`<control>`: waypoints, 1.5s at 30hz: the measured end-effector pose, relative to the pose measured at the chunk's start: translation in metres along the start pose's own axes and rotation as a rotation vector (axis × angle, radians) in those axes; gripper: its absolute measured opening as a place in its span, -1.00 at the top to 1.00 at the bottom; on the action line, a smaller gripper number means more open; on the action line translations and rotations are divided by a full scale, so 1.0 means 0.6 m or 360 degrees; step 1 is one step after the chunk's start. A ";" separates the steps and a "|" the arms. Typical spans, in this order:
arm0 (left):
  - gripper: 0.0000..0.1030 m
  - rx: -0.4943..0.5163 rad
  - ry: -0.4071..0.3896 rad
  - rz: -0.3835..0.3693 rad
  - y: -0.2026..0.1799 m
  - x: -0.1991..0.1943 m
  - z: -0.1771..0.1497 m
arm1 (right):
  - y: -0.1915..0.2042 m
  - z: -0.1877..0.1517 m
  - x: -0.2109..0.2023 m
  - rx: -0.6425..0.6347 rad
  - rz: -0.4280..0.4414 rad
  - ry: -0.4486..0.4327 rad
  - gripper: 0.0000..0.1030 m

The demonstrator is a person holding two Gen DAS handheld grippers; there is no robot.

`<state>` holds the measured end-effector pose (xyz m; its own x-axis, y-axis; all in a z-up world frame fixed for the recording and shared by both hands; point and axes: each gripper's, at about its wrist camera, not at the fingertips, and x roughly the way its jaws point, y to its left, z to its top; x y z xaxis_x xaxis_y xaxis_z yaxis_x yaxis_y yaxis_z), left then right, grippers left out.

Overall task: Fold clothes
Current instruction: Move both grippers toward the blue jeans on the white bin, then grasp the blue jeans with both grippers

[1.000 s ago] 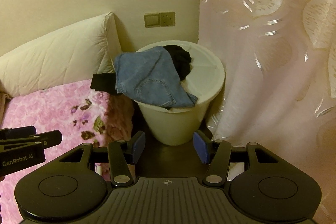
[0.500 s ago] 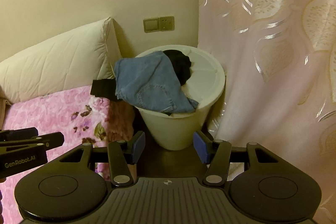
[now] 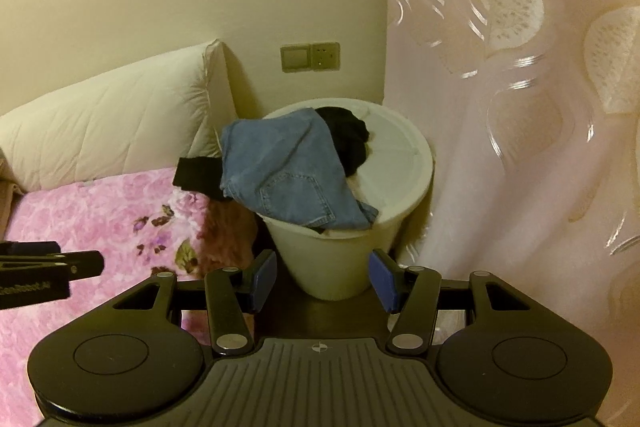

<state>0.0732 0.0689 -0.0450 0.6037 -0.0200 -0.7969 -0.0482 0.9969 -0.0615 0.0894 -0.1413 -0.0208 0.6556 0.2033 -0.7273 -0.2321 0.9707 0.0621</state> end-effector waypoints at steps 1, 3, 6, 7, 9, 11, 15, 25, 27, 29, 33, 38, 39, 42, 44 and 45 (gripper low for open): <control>-0.02 -0.0010 0.0013 -0.0003 0.003 0.005 0.000 | -0.004 -0.001 0.005 0.0006 0.0012 0.0006 -0.07; -0.01 -0.0028 0.0036 -0.0003 0.008 0.014 0.000 | -0.013 -0.002 0.018 0.0023 0.0037 0.0025 -0.07; 0.00 -0.0052 0.0063 -0.0006 0.012 0.032 0.003 | -0.025 -0.001 0.037 0.0030 0.0055 0.0045 -0.07; 0.01 -0.0059 0.0069 -0.0011 0.013 0.039 0.005 | -0.030 0.000 0.045 0.0030 0.0064 0.0051 -0.07; 0.01 -0.0073 0.0069 -0.0034 0.011 0.055 0.010 | -0.040 0.006 0.062 0.0029 0.0076 0.0060 -0.07; 0.01 -0.0093 0.0080 -0.0050 0.009 0.075 0.019 | -0.050 0.012 0.081 0.0018 0.0093 0.0073 -0.07; 0.01 -0.0149 0.0116 -0.0068 0.006 0.124 0.044 | -0.066 0.033 0.138 -0.0030 0.0138 0.0131 -0.07; 0.01 -0.0300 0.0282 -0.0050 0.008 0.310 0.122 | -0.097 0.096 0.324 -0.0108 0.0196 0.0336 -0.06; 0.01 -0.0332 0.0301 -0.0053 0.012 0.348 0.129 | -0.102 0.106 0.359 -0.0124 0.0200 0.0373 -0.07; 0.01 -0.0364 0.0320 -0.0056 0.015 0.387 0.135 | -0.105 0.113 0.396 -0.0143 0.0218 0.0409 -0.07; 0.01 -0.0428 0.0357 -0.0062 0.023 0.463 0.147 | -0.107 0.120 0.474 -0.0189 0.0237 0.0494 -0.07; 0.01 -0.0538 0.0394 -0.0073 0.039 0.543 0.151 | -0.112 0.128 0.557 -0.0167 0.0294 0.0531 -0.07; 0.01 -0.0557 0.0391 -0.0074 0.042 0.555 0.152 | -0.114 0.131 0.572 -0.0145 0.0312 0.0532 -0.07; -0.02 -0.0630 0.0368 -0.0090 0.051 0.592 0.160 | -0.123 0.139 0.620 -0.0063 0.0360 0.0542 -0.07; -0.05 -0.0687 0.0348 -0.0108 0.057 0.614 0.165 | -0.130 0.142 0.653 0.0006 0.0376 0.0556 -0.07; -0.06 -0.0720 0.0337 -0.0125 0.060 0.625 0.168 | -0.133 0.143 0.668 0.0039 0.0380 0.0564 -0.07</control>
